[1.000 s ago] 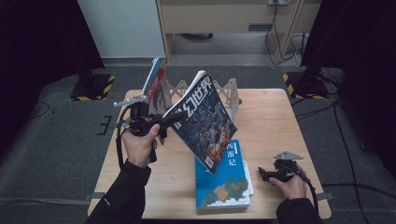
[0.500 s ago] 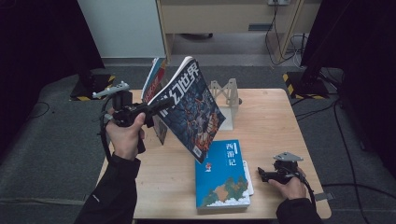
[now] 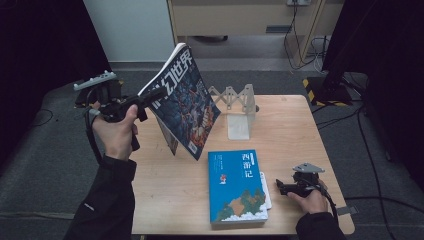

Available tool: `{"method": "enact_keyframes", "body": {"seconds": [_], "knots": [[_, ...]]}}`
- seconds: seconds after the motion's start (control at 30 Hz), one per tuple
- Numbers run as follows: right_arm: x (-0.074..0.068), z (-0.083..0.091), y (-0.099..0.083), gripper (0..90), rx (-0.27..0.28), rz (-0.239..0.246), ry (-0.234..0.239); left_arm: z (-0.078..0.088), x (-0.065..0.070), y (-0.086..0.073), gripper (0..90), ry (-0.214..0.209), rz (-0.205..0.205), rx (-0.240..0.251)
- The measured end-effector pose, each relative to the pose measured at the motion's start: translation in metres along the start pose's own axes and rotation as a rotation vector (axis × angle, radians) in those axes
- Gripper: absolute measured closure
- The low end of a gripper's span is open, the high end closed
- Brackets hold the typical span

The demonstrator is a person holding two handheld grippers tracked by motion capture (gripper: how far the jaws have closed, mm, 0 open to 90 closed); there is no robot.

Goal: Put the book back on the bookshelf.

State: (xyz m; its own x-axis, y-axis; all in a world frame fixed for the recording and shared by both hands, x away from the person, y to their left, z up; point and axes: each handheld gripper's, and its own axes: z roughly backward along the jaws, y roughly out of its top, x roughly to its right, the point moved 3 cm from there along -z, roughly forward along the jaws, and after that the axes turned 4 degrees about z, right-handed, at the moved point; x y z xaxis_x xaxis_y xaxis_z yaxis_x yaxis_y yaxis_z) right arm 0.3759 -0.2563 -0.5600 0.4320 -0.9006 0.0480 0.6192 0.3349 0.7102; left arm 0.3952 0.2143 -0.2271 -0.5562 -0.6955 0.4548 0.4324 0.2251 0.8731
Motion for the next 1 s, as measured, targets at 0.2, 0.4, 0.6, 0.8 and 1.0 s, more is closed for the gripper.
{"method": "enact_keyframes", "body": {"seconds": [0.2,0.4,0.6,0.8,1.0], "knots": [[0.000,0.000,0.000,3.9,0.000,-0.002,0.000,0.000,-0.006,0.013,82.2,0.064,-0.020,0.013],[0.000,0.000,0.000,3.8,0.000,-0.004,0.002,-0.003,-0.014,0.023,82.2,0.120,-0.024,0.032],[0.000,0.000,0.000,3.7,0.000,-0.005,0.004,-0.009,-0.021,0.030,82.2,0.186,-0.038,0.039],[0.000,0.000,0.000,3.6,0.001,-0.002,0.004,-0.017,-0.026,0.035,82.1,0.232,-0.051,0.039],[0.000,0.000,0.000,3.4,0.001,-0.002,0.005,-0.030,-0.036,0.038,82.2,0.307,-0.073,0.034]]}}
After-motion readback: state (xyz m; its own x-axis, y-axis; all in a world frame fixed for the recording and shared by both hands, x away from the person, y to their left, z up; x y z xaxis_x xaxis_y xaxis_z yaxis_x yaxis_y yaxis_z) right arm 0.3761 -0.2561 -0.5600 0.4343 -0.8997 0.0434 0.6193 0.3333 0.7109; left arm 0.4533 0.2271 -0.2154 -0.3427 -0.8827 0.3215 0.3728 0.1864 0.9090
